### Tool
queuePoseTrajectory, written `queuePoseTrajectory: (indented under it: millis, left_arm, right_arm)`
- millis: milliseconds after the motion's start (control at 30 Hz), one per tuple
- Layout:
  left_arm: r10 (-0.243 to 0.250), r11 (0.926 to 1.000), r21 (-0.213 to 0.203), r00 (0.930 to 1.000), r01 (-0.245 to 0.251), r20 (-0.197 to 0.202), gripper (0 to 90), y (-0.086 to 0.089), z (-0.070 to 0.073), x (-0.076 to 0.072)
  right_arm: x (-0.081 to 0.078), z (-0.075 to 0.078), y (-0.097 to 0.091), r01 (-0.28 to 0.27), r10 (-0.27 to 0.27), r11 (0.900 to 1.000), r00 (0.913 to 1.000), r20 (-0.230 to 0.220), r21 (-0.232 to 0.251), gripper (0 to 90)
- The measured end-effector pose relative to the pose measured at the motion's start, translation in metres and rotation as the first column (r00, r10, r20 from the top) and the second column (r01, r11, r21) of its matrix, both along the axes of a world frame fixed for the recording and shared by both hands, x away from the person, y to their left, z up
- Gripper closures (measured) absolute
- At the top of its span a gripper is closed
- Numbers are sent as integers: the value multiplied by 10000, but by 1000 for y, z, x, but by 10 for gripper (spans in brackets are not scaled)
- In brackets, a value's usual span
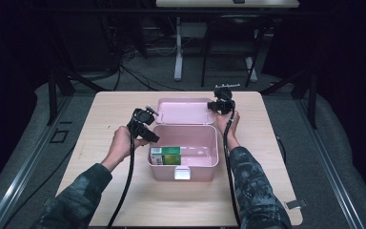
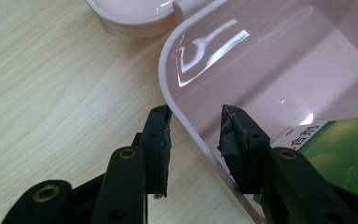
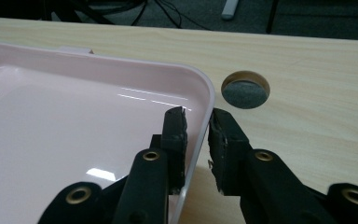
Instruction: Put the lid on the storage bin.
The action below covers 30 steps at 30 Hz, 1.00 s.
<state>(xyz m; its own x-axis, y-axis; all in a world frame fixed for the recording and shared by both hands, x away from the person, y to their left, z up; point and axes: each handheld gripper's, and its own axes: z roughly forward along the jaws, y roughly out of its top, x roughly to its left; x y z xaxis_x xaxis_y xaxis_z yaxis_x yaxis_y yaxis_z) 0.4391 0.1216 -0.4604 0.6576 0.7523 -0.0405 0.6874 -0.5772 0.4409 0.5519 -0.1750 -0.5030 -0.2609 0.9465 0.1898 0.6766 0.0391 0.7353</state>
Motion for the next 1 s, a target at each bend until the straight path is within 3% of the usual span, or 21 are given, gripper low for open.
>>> queuePoseTrajectory:
  millis: [367,600,733,1000]
  left_arm:
    - [-27,10000,26,10000,27,95,640,-2,-2,0]
    - [-287,9995,-93,9995,288,135,708,-10,-4,-1]
    - [-317,9995,-69,9992,318,223,752,-13,-3,-1]
    - [-270,9993,-245,9987,281,427,761,-12,-2,0]
  right_arm:
    - [-7,10,2,163,-142,9996,9963,848,-251,795]
    - [-14,22,8,85,-54,9998,9895,1447,-203,827]
    - [-14,26,12,-78,119,9996,9889,1483,-279,839]
    - [-19,32,11,124,-94,9998,9841,1772,-159,846]
